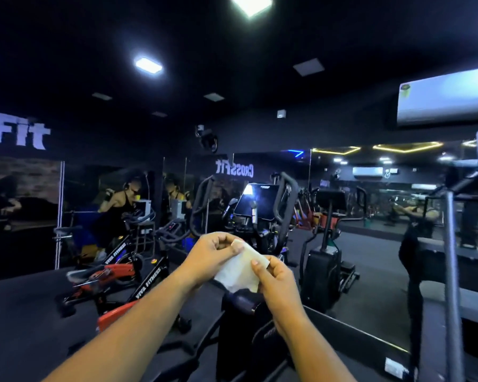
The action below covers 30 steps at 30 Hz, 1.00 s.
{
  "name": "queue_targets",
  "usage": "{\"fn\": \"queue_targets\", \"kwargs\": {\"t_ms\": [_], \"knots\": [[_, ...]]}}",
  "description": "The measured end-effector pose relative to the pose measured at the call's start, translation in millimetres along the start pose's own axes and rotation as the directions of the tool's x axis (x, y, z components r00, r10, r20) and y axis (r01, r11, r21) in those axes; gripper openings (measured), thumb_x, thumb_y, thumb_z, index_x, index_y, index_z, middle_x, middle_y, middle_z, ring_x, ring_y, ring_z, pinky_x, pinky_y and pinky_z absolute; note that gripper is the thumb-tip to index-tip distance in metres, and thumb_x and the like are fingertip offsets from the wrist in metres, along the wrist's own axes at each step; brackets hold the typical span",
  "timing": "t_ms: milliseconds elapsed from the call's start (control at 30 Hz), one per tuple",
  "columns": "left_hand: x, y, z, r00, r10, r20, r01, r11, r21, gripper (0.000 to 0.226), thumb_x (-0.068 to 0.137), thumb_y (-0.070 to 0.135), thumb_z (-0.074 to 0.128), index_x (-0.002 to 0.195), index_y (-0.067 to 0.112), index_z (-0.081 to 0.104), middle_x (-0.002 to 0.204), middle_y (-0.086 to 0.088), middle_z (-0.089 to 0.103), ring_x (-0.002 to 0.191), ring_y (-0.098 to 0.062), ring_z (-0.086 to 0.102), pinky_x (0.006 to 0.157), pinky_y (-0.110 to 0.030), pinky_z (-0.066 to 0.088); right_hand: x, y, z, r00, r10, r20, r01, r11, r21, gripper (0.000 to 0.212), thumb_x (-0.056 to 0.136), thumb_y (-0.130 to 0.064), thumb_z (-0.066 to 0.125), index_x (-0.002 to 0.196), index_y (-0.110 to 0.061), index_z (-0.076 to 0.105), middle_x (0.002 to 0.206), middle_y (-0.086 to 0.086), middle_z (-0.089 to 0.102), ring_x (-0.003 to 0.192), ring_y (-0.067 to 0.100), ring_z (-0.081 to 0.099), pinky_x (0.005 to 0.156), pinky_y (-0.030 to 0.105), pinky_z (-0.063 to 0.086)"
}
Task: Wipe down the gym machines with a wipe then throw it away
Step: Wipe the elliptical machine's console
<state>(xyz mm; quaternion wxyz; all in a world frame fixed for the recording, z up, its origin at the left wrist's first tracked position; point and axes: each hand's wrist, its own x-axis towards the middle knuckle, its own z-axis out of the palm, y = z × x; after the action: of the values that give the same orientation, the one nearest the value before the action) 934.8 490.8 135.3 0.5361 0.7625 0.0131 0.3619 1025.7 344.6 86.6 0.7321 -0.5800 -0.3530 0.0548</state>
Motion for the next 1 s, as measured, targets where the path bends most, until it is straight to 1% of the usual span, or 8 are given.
{"fn": "queue_targets", "kwargs": {"t_ms": [133,233,333,433,600,767,900,1000], "knots": [[69,-59,13,0.999,-0.039,0.028,0.041,0.997,-0.068,0.017,0.093,0.015,0.075,0.108,0.006,0.075,0.098,-0.014,0.078,0.089,-0.024,0.073,0.079,-0.035,0.06,77,33,-16,0.998,-0.001,-0.065,0.001,1.0,0.002,0.011,0.099,-0.013,0.063,0.106,-0.006,0.068,0.093,0.012,0.077,0.08,0.024,0.071,0.066,0.032,0.056],[112,-107,21,0.991,-0.095,0.095,0.104,0.99,-0.097,0.02,0.093,0.011,0.075,0.112,0.006,0.072,0.098,-0.019,0.077,0.085,-0.026,0.072,0.078,-0.045,0.059,126,65,-28,0.995,-0.003,-0.097,0.001,1.0,-0.022,0.012,0.099,-0.015,0.063,0.107,-0.009,0.069,0.096,0.011,0.077,0.091,0.03,0.072,0.08,0.046,0.057],[158,-147,26,0.985,-0.087,0.151,0.108,0.985,-0.131,0.023,0.091,0.007,0.075,0.114,0.007,0.071,0.098,-0.016,0.078,0.082,-0.022,0.07,0.067,-0.036,0.058,170,100,-30,0.99,0.003,-0.138,-0.007,1.0,-0.029,0.013,0.099,-0.016,0.064,0.109,-0.01,0.069,0.098,0.011,0.077,0.097,0.034,0.072,0.086,0.052,0.057],[212,-175,26,0.98,-0.072,0.185,0.106,0.978,-0.18,0.024,0.09,0.003,0.075,0.114,0.005,0.07,0.098,-0.018,0.077,0.078,-0.022,0.069,0.057,-0.028,0.058,213,121,-30,0.987,0.008,-0.162,-0.011,1.0,-0.012,0.016,0.099,-0.015,0.064,0.113,-0.008,0.067,0.1,0.012,0.077,0.097,0.035,0.072,0.081,0.05,0.059],[308,-215,25,0.969,-0.028,0.245,0.079,0.976,-0.201,0.025,0.09,0.002,0.075,0.115,0.003,0.07,0.102,-0.025,0.075,0.08,-0.027,0.07,0.059,-0.029,0.059,286,141,-30,0.991,0.022,-0.13,-0.02,1.0,0.012,0.021,0.099,-0.014,0.062,0.119,-0.011,0.065,0.105,0.012,0.077,0.091,0.027,0.075,0.068,0.042,0.06],[389,-243,37,0.955,0.009,0.297,0.053,0.978,-0.201,0.025,0.091,0.005,0.075,0.115,0.005,0.07,0.098,-0.014,0.078,0.081,-0.019,0.073,0.057,-0.029,0.057,361,150,-45,0.986,-0.018,-0.166,0.013,1.0,-0.026,0.016,0.097,-0.009,0.063,0.113,-0.004,0.067,0.1,0.014,0.077,0.085,0.022,0.074,0.065,0.03,0.059],[450,-267,62,0.948,0.05,0.314,0.01,0.982,-0.187,0.025,0.091,0.006,0.075,0.115,0.006,0.069,0.097,-0.013,0.078,0.08,-0.02,0.072,0.059,-0.031,0.059,425,169,-74,0.978,-0.054,-0.2,0.033,0.994,-0.103,0.014,0.098,-0.01,0.064,0.109,-0.003,0.066,0.097,0.015,0.076,0.083,0.024,0.071,0.075,0.039,0.057],[501,-291,87,0.947,0.125,0.295,-0.091,0.988,-0.128,0.023,0.09,0.007,0.076,0.113,0.008,0.07,0.094,-0.011,0.078,0.08,-0.018,0.071,0.061,-0.028,0.056,474,188,-102,0.975,-0.074,-0.21,0.042,0.987,-0.154,0.011,0.1,-0.013,0.061,0.106,-0.004,0.064,0.09,0.009,0.073,0.08,0.02,0.067,0.069,0.035,0.053]]}}
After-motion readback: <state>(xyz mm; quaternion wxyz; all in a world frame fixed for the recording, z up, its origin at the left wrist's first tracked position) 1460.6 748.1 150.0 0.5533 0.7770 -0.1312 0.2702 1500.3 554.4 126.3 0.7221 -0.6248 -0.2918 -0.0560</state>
